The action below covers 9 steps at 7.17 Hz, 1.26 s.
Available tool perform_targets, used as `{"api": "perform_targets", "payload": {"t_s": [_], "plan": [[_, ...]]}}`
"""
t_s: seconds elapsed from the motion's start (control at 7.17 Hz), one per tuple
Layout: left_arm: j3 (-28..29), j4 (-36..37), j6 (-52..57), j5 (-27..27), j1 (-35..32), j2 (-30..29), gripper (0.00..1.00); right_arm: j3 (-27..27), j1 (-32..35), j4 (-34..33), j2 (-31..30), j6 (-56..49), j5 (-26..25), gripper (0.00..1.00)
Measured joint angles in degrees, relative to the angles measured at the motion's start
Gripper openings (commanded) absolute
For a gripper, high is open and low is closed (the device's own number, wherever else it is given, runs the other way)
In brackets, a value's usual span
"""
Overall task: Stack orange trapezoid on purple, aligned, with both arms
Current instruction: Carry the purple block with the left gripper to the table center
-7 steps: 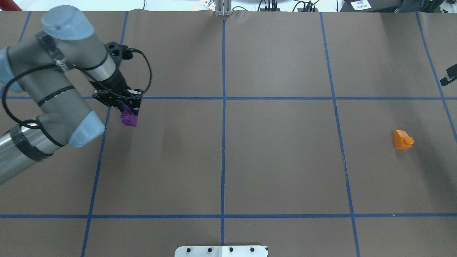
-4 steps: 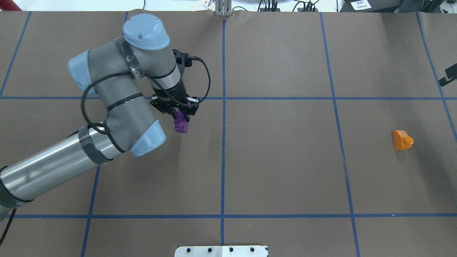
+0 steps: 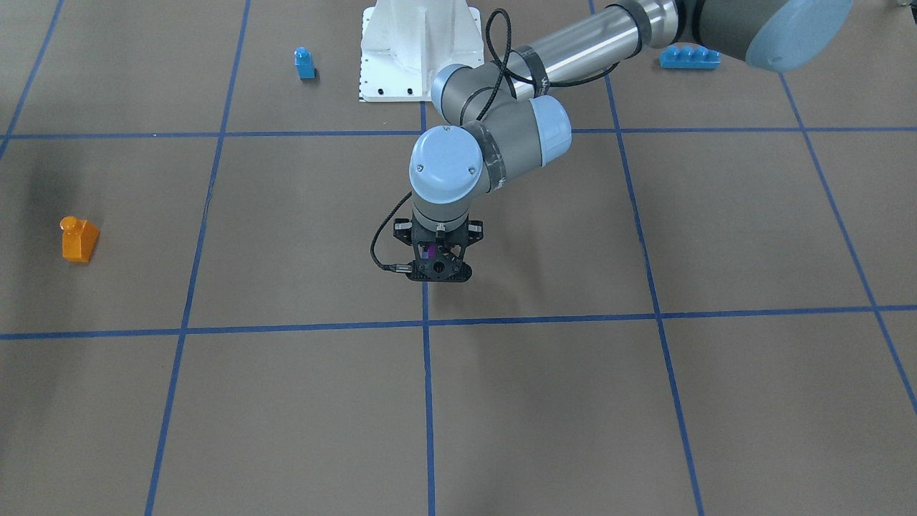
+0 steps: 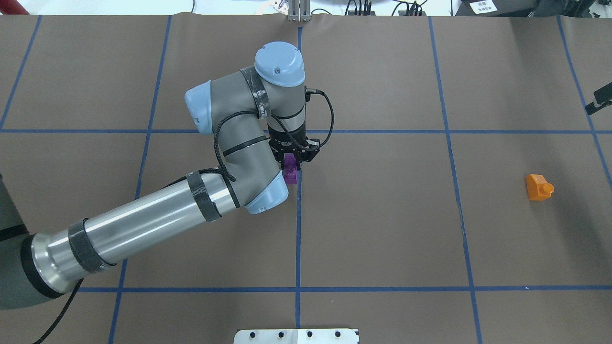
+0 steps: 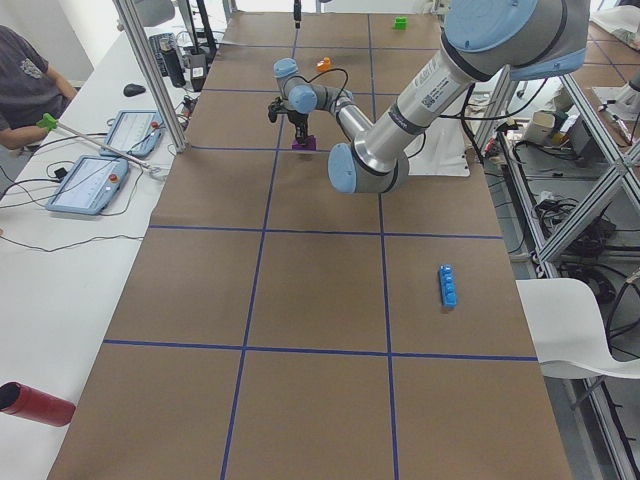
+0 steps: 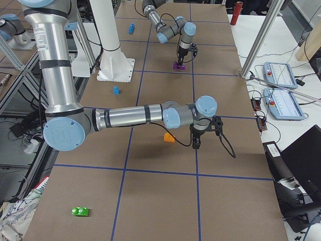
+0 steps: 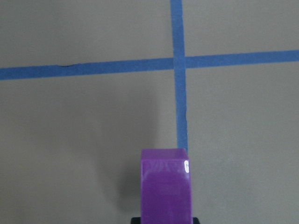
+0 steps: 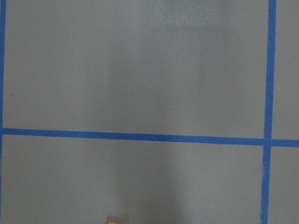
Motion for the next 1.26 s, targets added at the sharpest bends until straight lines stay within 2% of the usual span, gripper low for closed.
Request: {"api": "perform_targets", "payload": {"t_s": [0.56,0.84,0.98,1.12,1.26], "plan": [[2.7,-0.3,-2.2,1.5,1.6,-2.1,0.00,0.0,-0.1,0.0,0.0,0.0,0.0,1.00],[3.1,-0.3,-2.1,2.2,1.9,-2.3,0.11,0.0,-0.1,0.0,0.0,0.0,0.0,1.00],[3.2,-0.3,-2.0,2.4,2.0,-2.3,0.23,0.0,-0.1,0.0,0.0,0.0,0.0,1.00],[3.3,-0.3,-1.9,2.5,2.2,-2.3,0.57,0.0,-0.1,0.0,0.0,0.0,0.0,1.00],[3.3,-0.3,-1.9,2.6,2.4,-2.3,0.73,0.0,-0.1,0.0,0.0,0.0,0.0,1.00]]}}
